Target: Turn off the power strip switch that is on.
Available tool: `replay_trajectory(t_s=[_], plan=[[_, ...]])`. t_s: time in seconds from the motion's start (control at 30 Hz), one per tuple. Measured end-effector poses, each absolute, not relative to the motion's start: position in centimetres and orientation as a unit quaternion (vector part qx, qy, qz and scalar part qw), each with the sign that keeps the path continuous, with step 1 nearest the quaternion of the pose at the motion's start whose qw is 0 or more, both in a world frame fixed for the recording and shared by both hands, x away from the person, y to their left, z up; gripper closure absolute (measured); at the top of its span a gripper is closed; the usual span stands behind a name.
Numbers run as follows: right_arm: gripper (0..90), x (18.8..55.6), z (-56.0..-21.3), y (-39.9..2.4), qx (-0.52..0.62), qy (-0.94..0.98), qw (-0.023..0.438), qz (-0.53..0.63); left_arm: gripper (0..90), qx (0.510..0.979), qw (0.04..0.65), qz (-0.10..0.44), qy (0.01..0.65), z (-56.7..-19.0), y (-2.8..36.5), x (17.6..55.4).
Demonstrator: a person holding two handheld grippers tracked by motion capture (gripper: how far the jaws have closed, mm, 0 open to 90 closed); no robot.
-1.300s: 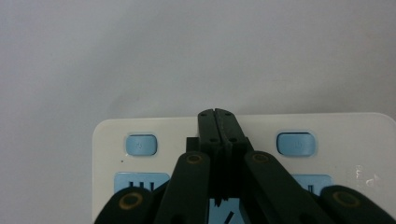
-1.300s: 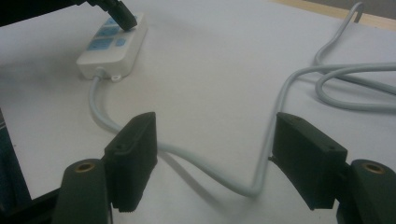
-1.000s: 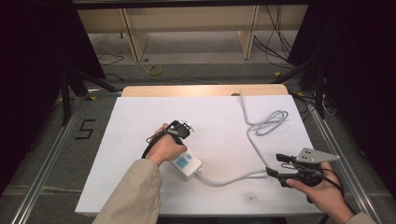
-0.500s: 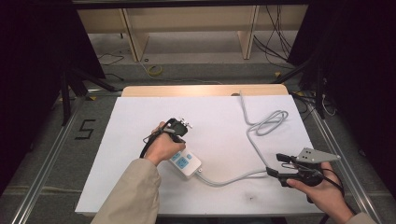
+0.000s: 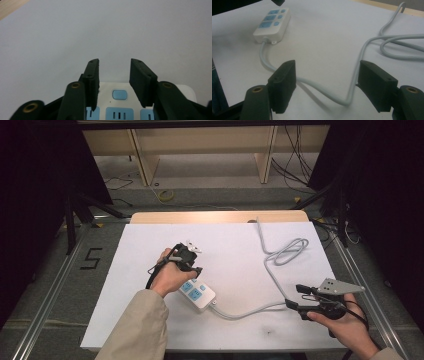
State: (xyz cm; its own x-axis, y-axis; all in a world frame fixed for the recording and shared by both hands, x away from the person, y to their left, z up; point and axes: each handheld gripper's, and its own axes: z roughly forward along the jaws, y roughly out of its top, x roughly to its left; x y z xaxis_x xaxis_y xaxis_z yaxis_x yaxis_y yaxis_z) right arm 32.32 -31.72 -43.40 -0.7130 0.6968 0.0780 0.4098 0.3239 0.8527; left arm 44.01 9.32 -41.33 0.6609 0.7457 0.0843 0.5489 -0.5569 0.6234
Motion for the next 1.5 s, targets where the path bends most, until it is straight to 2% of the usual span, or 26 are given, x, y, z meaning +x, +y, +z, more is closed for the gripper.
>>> replay_trajectory(t_s=[0.13, 0.33, 0.6, 1.5], plan=[[31.4, 32.3, -43.4, -31.7, 0.347, 0.799, 0.154, 0.467, 41.9, 0.855, 0.301, 0.171, 0.385, -41.3, 9.6, 43.9], [31.4, 32.3, -43.4, -31.8, 0.347, 0.798, 0.154, 0.467, 27.3, 0.853, 0.31, 0.185, 0.378, -40.9, 10.1, 43.5], [31.4, 32.4, -43.4, -31.7, 0.347, 0.798, 0.154, 0.468, 24.4, 0.843, 0.342, 0.183, 0.373, -40.3, 11.4, 42.2], [30.8, 32.4, -43.4, -31.7, 0.345, 0.798, 0.155, 0.469, 11.7, 0.821, 0.374, 0.206, 0.379, -41.0, 14.1, 39.3]])
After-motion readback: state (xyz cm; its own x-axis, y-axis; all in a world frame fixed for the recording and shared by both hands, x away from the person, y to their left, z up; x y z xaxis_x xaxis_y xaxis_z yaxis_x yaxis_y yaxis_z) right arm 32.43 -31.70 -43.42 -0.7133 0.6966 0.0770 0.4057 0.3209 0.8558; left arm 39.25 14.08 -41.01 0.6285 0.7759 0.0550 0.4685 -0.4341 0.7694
